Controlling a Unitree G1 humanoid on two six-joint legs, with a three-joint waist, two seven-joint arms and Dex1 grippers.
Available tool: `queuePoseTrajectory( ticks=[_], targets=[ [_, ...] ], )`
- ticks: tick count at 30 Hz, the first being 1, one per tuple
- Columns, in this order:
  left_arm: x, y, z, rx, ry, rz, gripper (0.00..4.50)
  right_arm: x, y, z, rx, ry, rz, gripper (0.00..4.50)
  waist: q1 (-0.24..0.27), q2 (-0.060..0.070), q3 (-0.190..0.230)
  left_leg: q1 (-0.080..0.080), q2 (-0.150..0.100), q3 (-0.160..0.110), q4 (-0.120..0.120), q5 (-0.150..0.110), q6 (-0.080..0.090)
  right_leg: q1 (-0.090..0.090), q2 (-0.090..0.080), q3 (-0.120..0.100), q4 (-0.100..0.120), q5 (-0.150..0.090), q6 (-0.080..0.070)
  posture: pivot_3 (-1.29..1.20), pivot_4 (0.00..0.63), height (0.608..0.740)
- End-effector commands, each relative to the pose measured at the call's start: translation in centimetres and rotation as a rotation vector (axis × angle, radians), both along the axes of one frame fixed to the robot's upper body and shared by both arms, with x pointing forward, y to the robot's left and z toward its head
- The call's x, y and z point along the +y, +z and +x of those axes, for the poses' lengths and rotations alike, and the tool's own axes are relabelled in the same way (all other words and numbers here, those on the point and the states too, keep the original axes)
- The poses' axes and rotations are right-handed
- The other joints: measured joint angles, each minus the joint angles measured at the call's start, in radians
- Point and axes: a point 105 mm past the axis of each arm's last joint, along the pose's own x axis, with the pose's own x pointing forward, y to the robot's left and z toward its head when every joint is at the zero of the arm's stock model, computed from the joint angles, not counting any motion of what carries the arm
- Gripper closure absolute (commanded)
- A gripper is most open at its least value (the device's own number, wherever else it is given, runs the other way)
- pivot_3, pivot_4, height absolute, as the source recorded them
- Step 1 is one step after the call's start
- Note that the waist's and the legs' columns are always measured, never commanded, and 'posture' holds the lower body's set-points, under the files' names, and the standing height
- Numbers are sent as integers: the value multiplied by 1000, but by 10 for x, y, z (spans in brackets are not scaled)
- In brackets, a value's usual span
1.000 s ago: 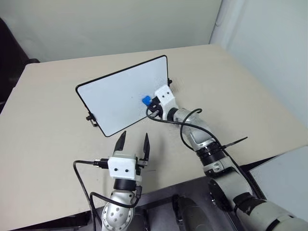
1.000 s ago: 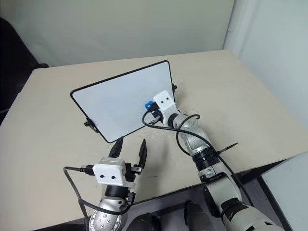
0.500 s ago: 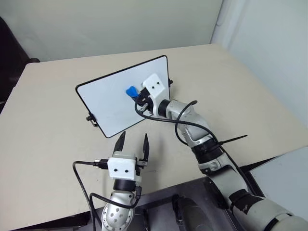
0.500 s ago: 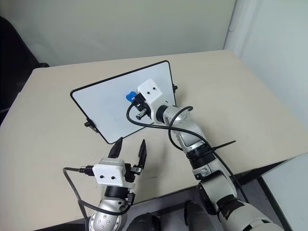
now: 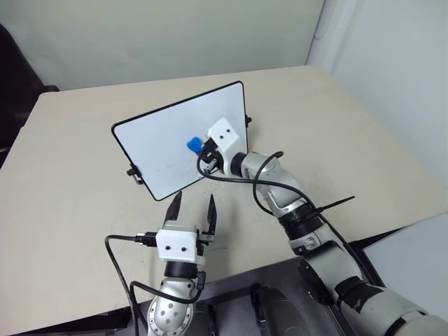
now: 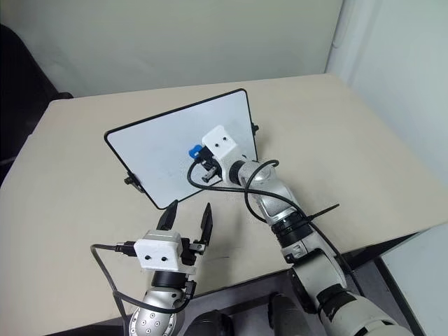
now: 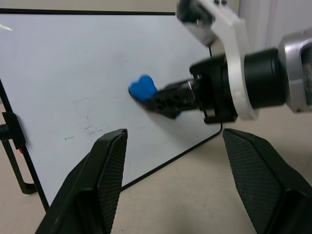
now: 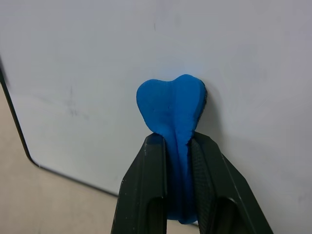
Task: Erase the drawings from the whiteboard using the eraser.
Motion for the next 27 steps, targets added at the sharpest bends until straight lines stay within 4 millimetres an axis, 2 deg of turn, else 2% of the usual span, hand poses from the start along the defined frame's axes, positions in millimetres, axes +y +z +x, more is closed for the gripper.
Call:
queuePoseTrajectory(
  ticks=[1, 8, 16, 22, 25, 27],
  targets=[
    [-5, 13, -5, -51, -7, -27, 1077, 4, -5, -3, 7, 16, -32, 4100, 0, 0, 0, 0, 0, 0, 0, 0, 0, 0, 0, 0, 0, 0, 0, 0, 150, 731],
    [-4, 14, -5, -55, -6, -22, 1077, -3, -6, 2, 4, -2, -42, 4100, 0, 0, 0, 0, 0, 0, 0, 0, 0, 0, 0, 0, 0, 0, 0, 0, 150, 731],
    [-5, 14, -3, -52, -29, -14, 1077, -21, 14, 1, -39, -17, -2, 4100, 7, 0, 0, -1, 0, 0, 0, 0, 0, 0, 0, 0, 0, 1, -1, 0, 150, 731],
    [-9, 13, -3, -45, -48, -19, 1077, -64, 21, 0, -37, -103, 3, 4100, 17, 0, 0, -2, -1, 0, 0, -1, 1, 1, 0, 0, -1, 0, -1, 0, 150, 731],
    [-11, 11, -2, -43, -52, -20, 1077, -91, 11, 0, -19, -178, -67, 4100, 18, 0, 0, -2, -1, 1, 0, -2, 1, 3, -1, 0, -1, 0, 0, 0, 150, 731],
    [-13, 11, -2, -42, -54, -24, 1077, -120, 0, 0, 18, -267, -122, 4100, 18, 0, 0, -2, -1, 1, 0, -2, 2, 4, -1, 0, -1, -1, 1, 0, 150, 731]
  ],
)
